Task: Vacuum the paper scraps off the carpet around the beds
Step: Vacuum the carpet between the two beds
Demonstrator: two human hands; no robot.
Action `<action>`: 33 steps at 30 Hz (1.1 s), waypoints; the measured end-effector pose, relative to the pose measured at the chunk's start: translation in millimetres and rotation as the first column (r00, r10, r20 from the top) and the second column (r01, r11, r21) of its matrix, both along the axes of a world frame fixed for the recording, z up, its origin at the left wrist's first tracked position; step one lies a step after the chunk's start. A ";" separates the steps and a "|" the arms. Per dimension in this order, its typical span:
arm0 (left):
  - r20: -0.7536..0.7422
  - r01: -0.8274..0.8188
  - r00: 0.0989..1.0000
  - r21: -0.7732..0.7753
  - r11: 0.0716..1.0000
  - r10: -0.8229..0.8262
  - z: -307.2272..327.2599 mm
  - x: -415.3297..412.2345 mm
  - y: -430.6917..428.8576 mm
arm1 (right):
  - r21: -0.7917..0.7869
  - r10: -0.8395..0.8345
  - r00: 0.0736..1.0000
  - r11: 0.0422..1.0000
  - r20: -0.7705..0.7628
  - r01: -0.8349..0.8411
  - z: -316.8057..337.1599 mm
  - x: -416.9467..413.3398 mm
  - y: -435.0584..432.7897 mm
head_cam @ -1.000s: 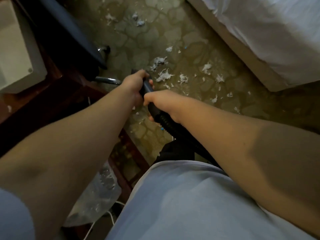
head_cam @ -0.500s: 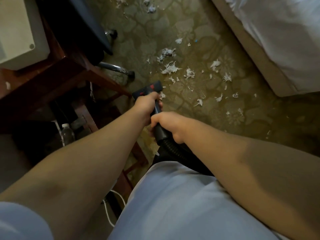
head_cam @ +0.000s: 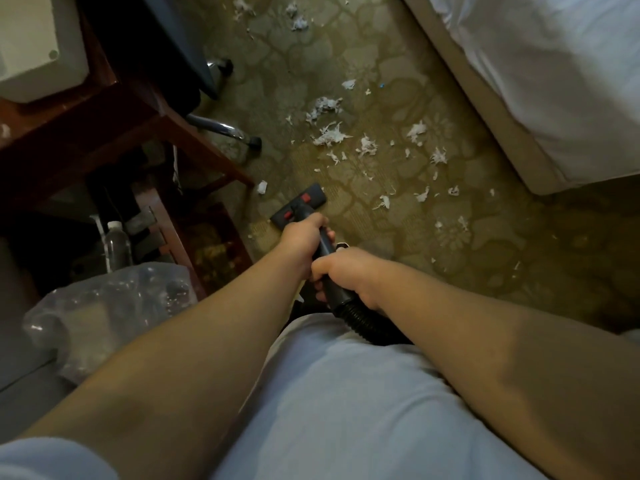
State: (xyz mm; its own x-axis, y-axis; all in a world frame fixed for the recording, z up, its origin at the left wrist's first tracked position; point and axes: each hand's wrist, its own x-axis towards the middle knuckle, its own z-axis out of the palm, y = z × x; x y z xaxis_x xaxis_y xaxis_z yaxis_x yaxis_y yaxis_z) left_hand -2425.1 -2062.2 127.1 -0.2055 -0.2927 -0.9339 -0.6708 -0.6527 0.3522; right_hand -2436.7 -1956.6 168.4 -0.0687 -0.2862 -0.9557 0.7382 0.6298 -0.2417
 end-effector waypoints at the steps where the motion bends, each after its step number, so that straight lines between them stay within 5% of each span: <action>1: -0.011 -0.003 1.000 0.010 1.000 0.004 2.2 5.1 11.8 | -0.004 -0.005 1.000 1.000 0.003 0.005 1.0 5.3 11.3; 11: -0.079 0.004 0.997 0.218 0.976 0.014 17.5 60.5 131.9 | 0.018 0.008 1.000 1.000 -0.025 -0.007 18.8 54.1 135.5; 20: -0.124 -0.074 0.986 0.282 0.956 0.113 30.3 78.2 142.2 | 0.030 0.121 0.990 0.992 -0.078 -0.119 47.9 62.2 145.1; 33: -0.102 -0.122 0.984 0.195 0.973 0.144 18.8 102.9 -26.0 | 0.027 0.191 0.973 0.982 -0.126 -0.190 22.7 81.4 -14.1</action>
State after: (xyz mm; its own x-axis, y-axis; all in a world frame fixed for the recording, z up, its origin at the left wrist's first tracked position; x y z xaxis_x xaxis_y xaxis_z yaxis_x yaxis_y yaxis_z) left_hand -2322.2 -2088.1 145.9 -0.2858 -0.1469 -0.9470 -0.5355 -0.7950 0.2849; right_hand -2355.2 -1970.7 191.1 -0.1354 -0.2919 -0.9468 0.5682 0.7600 -0.3156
